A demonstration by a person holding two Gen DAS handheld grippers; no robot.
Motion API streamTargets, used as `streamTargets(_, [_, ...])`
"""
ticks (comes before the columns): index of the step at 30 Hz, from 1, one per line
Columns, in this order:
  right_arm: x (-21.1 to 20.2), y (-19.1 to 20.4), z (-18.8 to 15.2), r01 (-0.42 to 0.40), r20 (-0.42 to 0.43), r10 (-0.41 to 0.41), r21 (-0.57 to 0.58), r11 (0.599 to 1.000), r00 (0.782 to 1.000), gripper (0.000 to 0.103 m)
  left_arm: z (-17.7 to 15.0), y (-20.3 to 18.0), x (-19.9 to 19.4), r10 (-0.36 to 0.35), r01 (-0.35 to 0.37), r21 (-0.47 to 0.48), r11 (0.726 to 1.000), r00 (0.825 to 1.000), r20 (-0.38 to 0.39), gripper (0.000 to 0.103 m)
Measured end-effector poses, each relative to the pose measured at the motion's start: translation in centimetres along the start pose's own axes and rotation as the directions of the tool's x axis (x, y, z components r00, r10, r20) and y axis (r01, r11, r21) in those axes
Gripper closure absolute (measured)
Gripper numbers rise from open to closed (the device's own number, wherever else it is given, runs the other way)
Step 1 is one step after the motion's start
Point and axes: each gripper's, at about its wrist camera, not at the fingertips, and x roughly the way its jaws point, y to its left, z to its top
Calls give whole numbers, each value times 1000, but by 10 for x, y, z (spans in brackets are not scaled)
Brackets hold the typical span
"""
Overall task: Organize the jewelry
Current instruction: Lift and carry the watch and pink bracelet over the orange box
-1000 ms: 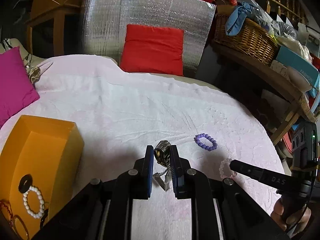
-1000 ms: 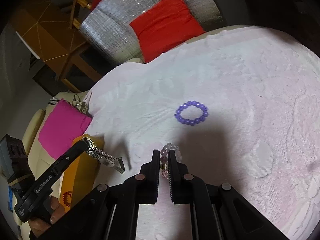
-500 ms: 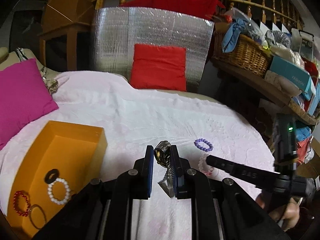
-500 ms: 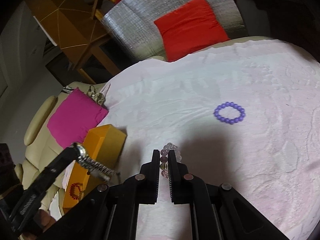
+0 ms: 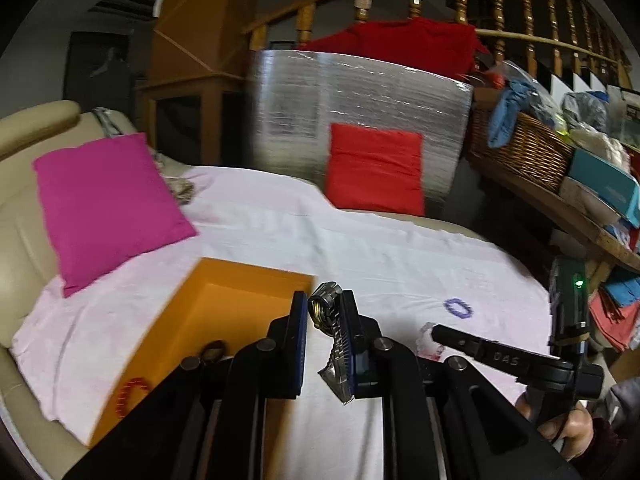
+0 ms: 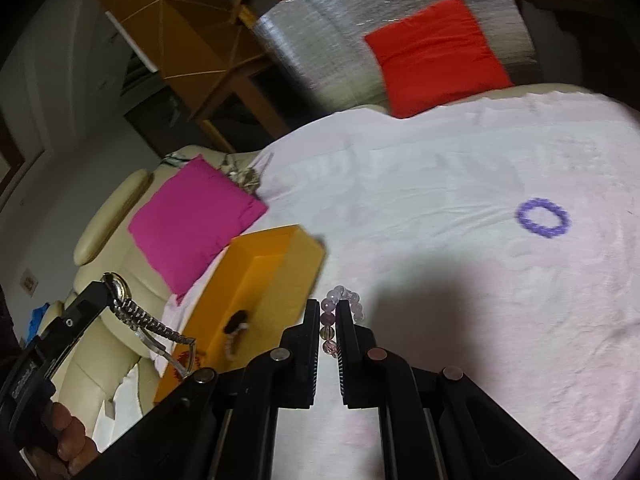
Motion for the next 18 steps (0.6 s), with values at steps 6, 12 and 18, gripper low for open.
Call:
streamTargets(6, [23, 41, 2, -83, -6, 83, -26, 996, 997, 94, -10, 43, -6, 81, -82, -28, 996, 996, -31, 86])
streamTargets(12, [57, 74, 2, -133, -49, 131, -46, 990, 990, 94, -31, 69, 5, 93, -98, -54, 994, 992, -88, 86])
streamTargets(18, [92, 99, 6, -137, -89, 130, -83, 987, 988, 94, -50, 78, 28, 60, -73, -77, 994, 986, -158, 86])
